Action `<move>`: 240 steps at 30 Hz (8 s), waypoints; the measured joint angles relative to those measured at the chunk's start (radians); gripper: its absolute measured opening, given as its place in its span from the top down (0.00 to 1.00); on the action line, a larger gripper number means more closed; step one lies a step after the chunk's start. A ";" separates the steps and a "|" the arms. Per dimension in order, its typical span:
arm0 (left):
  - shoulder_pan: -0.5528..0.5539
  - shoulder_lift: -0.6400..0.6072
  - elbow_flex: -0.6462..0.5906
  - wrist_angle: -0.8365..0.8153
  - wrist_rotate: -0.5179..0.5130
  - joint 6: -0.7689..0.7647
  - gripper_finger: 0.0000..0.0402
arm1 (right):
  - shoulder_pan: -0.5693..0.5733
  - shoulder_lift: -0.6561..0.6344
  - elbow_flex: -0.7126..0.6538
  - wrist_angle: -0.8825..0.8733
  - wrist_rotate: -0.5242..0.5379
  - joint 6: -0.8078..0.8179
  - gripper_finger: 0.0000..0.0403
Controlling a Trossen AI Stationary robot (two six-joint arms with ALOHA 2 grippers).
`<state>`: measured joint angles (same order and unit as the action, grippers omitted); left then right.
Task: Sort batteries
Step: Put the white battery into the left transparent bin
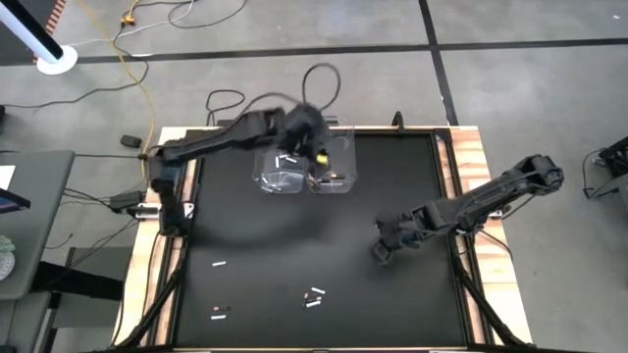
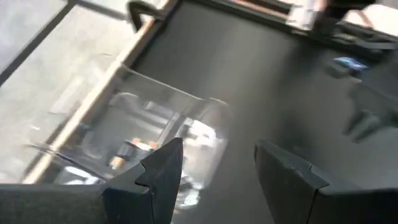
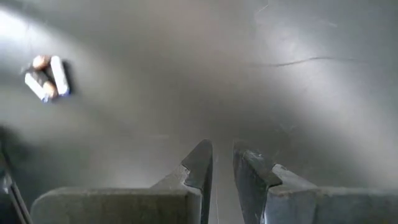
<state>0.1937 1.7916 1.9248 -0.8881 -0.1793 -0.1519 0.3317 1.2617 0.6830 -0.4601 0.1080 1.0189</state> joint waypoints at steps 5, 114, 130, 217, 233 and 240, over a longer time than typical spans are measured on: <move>-0.176 -0.164 -0.327 0.199 -0.050 -0.115 0.52 | 0.044 0.000 0.000 0.012 0.041 -0.056 0.80; -0.908 -0.582 -1.411 1.080 -0.223 0.004 0.52 | 0.124 0.838 0.746 0.116 0.096 -0.392 0.64; -0.908 -0.582 -1.411 1.080 -0.223 0.006 0.52 | 0.132 0.838 0.746 0.163 0.096 -0.357 0.65; -0.522 -0.582 -1.410 1.020 0.098 0.053 0.52 | 0.350 0.576 0.669 -0.172 0.310 0.255 0.98; -0.590 -0.582 -1.410 1.010 0.100 0.006 0.52 | 0.505 0.836 0.722 0.045 0.372 0.500 0.91; -0.618 -0.582 -1.410 1.009 0.122 -0.005 0.52 | 0.490 0.851 0.724 0.143 0.437 0.416 0.76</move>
<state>-0.4244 1.2095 0.5144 0.1210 -0.0571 -0.1569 0.8212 2.1123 1.4067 -0.3166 0.5452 1.4350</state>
